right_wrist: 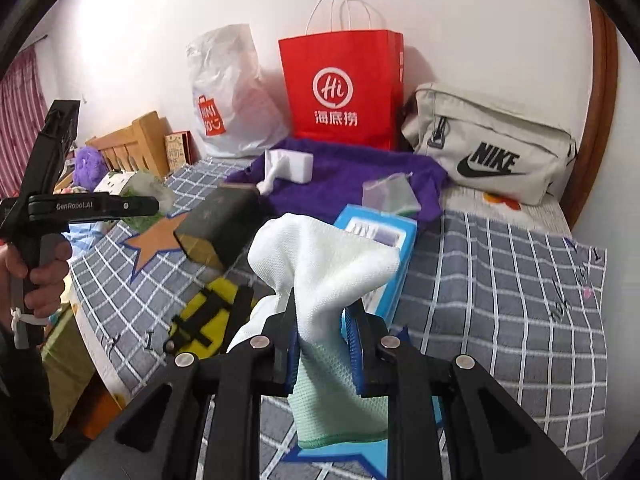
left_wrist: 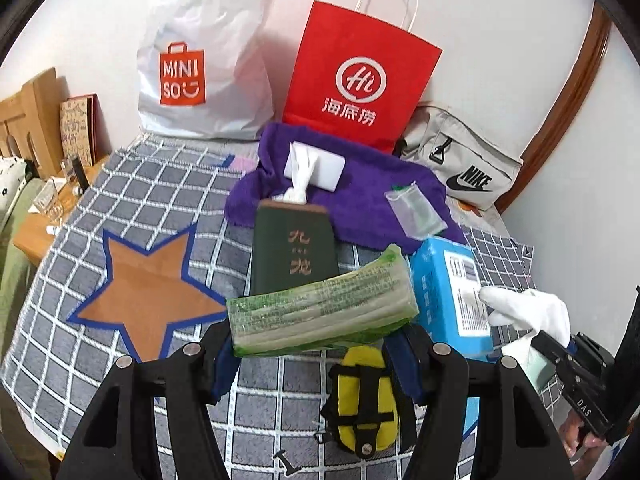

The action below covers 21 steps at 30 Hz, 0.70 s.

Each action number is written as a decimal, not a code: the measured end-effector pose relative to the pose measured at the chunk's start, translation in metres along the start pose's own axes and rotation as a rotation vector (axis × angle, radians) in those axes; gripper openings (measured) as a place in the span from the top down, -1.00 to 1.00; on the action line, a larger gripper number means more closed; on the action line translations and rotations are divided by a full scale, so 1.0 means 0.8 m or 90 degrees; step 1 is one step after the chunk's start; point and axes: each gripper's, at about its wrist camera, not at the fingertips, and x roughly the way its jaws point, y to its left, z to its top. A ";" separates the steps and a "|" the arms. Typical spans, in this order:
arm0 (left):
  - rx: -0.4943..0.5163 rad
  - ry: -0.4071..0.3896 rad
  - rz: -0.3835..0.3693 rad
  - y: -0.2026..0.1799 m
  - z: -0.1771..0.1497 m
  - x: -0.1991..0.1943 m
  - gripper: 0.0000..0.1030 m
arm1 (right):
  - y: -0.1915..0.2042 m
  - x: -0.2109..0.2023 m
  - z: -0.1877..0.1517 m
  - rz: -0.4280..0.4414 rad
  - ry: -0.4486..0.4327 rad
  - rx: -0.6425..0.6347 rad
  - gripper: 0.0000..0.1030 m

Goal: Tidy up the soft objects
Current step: 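Carry the sock and the green tissue pack over the purple towel with both tools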

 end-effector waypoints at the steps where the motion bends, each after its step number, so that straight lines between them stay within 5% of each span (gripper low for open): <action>1: 0.001 -0.001 0.000 -0.001 0.004 0.000 -0.21 | -0.001 0.001 0.004 0.000 -0.001 0.000 0.61; 21: 0.021 0.011 0.031 -0.013 0.067 0.038 -0.21 | -0.036 0.052 0.110 -0.001 -0.028 0.010 0.61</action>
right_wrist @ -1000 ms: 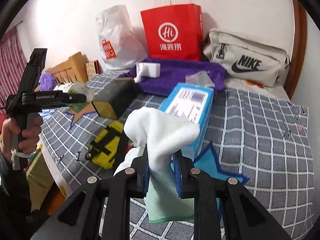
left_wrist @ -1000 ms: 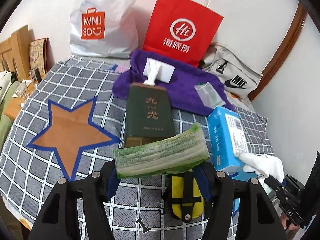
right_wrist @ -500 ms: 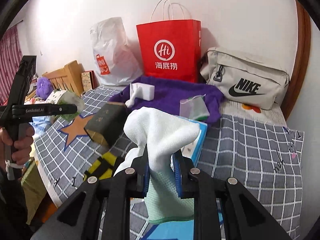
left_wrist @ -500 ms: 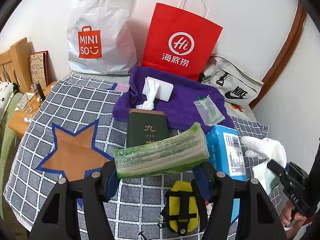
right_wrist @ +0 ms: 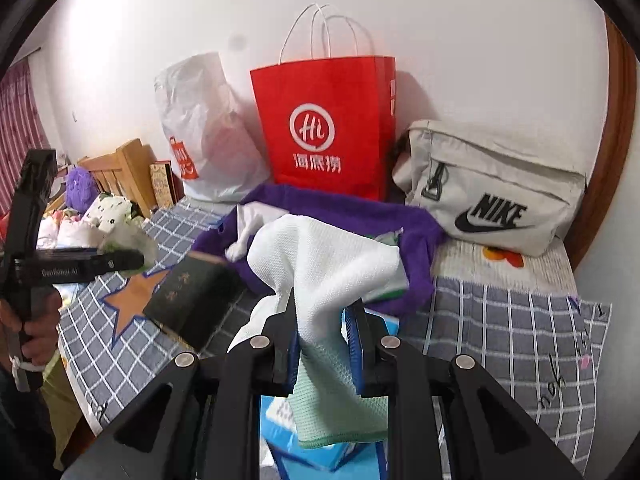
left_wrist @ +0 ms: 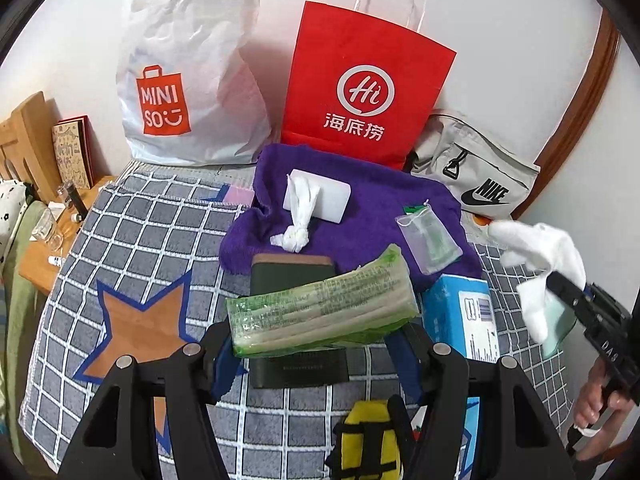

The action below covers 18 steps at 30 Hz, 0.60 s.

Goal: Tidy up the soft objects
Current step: 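Carry the sock and the green tissue pack over the purple towel with both tools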

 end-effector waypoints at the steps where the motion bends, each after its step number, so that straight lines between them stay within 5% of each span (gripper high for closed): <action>1: 0.001 0.000 0.001 -0.001 0.003 0.003 -0.21 | 0.000 0.002 0.006 0.000 -0.006 -0.004 0.61; 18: -0.002 0.017 0.023 0.014 0.043 0.046 -0.21 | -0.029 0.070 0.071 0.018 -0.020 0.014 0.61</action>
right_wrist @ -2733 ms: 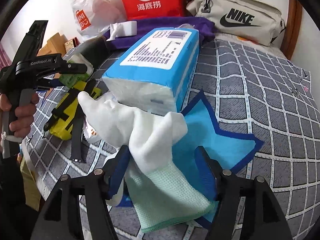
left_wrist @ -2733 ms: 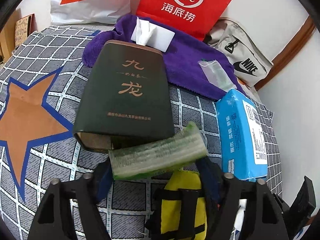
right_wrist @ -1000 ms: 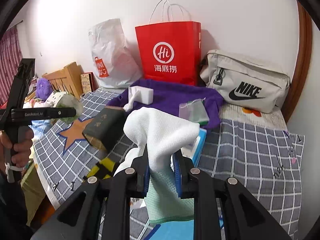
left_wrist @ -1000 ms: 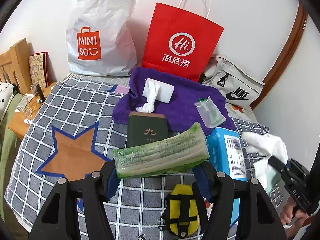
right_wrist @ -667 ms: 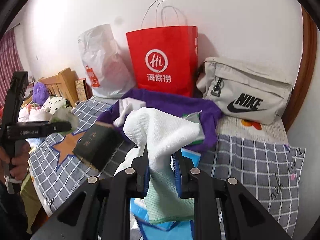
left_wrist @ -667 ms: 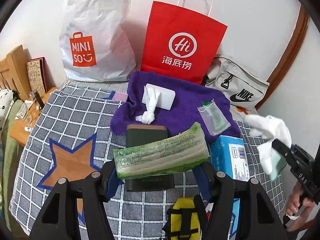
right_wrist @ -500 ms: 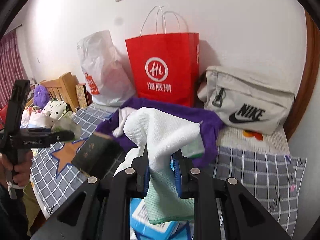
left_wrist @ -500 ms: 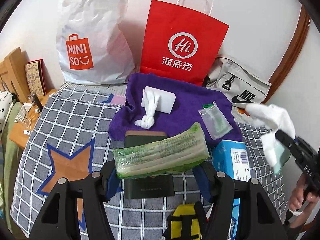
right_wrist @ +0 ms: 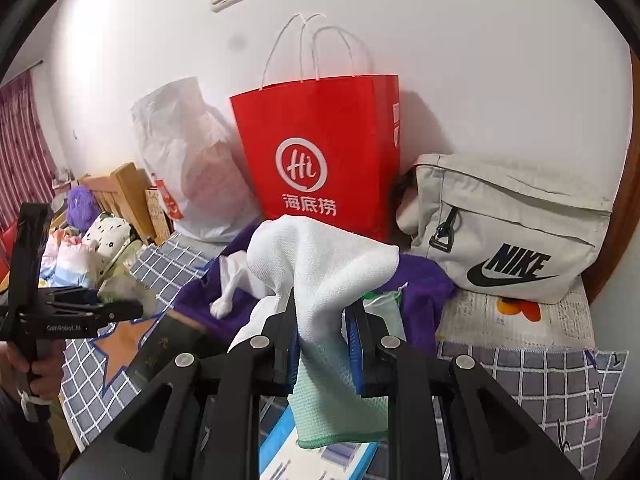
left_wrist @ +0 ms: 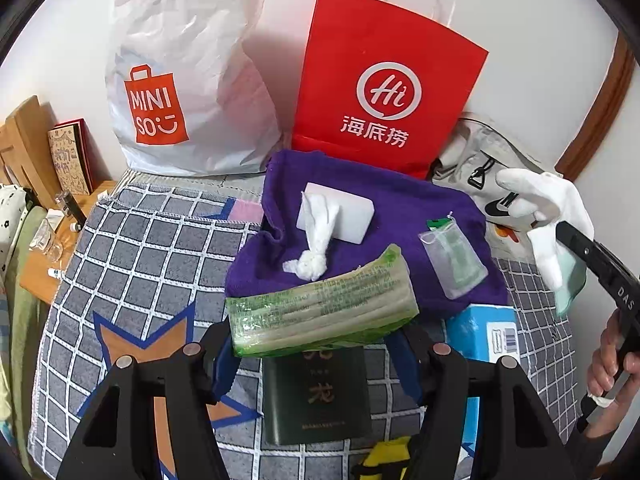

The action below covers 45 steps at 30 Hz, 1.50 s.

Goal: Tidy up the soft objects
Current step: 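Carry the sock and the green tissue pack over the purple towel with both tools, then lower the sock and tissue pack onto the towel and open both tools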

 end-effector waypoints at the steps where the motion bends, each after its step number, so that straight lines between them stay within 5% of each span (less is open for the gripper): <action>1: -0.001 0.002 0.001 0.001 0.002 0.004 -0.21 | -0.002 0.005 0.002 0.000 0.004 0.001 0.60; 12: 0.027 0.027 0.002 -0.013 0.026 0.048 -0.21 | -0.013 0.068 0.015 -0.002 0.045 -0.011 0.60; 34: 0.078 0.136 -0.006 -0.046 0.059 0.167 -0.24 | -0.049 0.156 -0.030 0.001 0.169 0.016 0.57; 45: 0.071 0.138 0.002 -0.047 0.078 0.194 -0.31 | -0.060 0.181 -0.040 -0.008 0.188 0.046 0.56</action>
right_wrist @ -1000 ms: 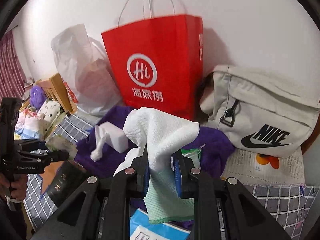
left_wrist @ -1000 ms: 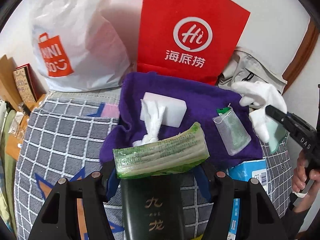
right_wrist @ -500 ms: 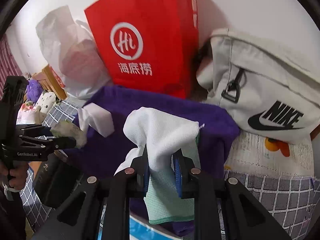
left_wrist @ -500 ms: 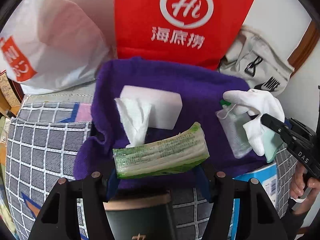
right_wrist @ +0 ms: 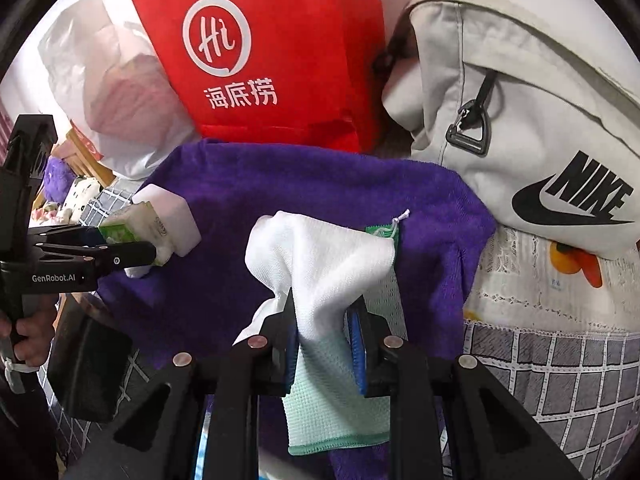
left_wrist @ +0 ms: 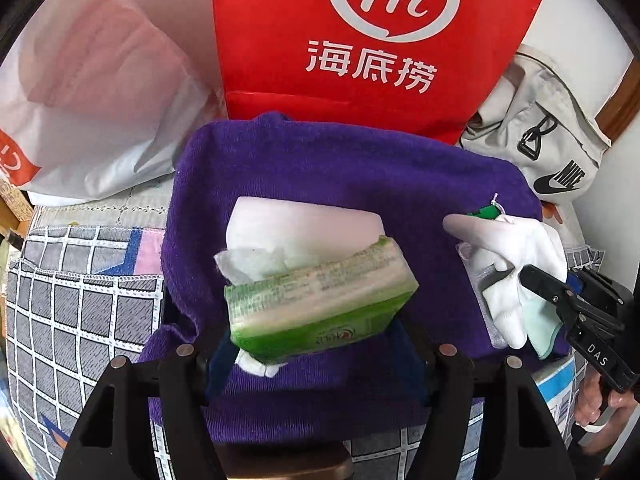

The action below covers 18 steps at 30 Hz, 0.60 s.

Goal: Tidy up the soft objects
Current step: 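Lower the sock and tissue pack onto the towel and open both tools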

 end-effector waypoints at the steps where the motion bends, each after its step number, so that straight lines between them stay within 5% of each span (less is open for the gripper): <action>1: 0.000 0.001 -0.002 -0.001 0.001 0.001 -0.31 | 0.000 0.001 0.000 0.001 0.000 0.003 0.56; 5: -0.010 -0.008 -0.013 -0.002 0.002 -0.003 -0.63 | -0.002 0.005 0.000 -0.001 -0.003 0.010 0.31; 7: -0.013 -0.016 -0.017 0.001 0.000 -0.010 -0.69 | -0.003 0.002 0.001 -0.009 -0.015 0.015 -0.27; 8: -0.015 -0.017 -0.018 0.002 -0.002 -0.014 -0.70 | -0.003 -0.002 0.001 -0.010 -0.024 0.018 -0.36; 18: -0.033 -0.040 0.004 0.022 -0.027 -0.057 -0.70 | 0.013 -0.037 0.007 -0.009 -0.068 0.021 -0.40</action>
